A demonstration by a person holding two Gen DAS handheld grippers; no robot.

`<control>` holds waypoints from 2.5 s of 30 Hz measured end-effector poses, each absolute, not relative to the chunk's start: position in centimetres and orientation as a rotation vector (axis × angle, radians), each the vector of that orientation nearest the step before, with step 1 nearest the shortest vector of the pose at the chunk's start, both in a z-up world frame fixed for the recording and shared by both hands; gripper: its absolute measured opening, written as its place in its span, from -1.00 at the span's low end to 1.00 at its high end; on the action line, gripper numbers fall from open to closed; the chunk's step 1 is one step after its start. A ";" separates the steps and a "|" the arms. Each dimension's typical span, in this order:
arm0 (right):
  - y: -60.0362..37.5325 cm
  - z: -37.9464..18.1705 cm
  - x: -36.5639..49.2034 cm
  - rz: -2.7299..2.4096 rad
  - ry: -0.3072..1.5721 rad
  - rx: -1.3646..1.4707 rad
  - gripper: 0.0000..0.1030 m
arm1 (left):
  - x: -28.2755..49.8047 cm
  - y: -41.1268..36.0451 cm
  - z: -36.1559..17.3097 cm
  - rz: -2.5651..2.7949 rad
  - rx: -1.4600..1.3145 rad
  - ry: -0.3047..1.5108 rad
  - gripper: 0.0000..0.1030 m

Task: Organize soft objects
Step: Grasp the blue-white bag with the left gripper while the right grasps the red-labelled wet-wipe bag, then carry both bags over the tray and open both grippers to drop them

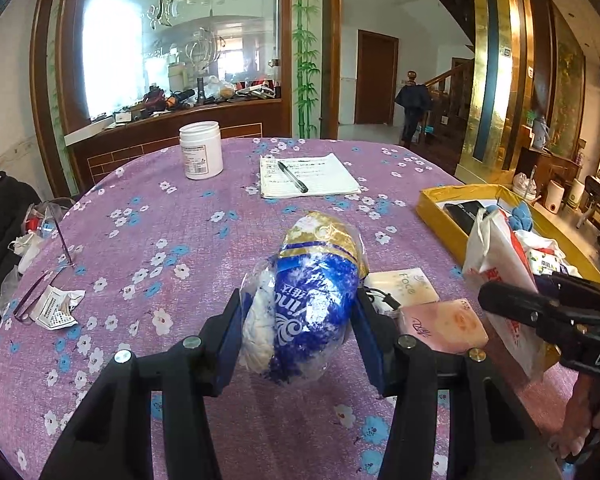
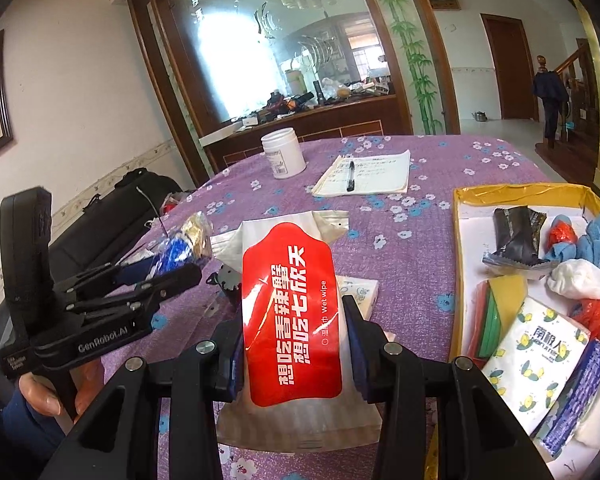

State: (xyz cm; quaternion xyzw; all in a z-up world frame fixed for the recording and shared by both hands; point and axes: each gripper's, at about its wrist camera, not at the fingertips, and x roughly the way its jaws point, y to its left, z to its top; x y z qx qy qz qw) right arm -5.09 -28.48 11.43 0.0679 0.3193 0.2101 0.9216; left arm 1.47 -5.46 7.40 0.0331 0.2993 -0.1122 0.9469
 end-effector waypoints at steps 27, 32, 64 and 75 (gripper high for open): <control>-35.9 18.9 -2.4 0.163 0.572 0.258 -0.13 | -0.7 -11.1 10.8 -0.382 0.068 0.614 -0.01; -40.4 18.9 -0.4 0.152 0.578 0.270 -0.12 | 0.5 -15.9 11.7 -0.437 0.088 0.637 -0.01; -51.6 12.2 1.0 -0.153 0.743 0.541 0.12 | 7.2 -31.2 6.6 -0.654 0.110 0.855 0.29; -50.8 13.9 0.0 -0.139 0.644 0.515 0.13 | 4.5 -26.7 9.7 -0.618 0.086 0.846 0.30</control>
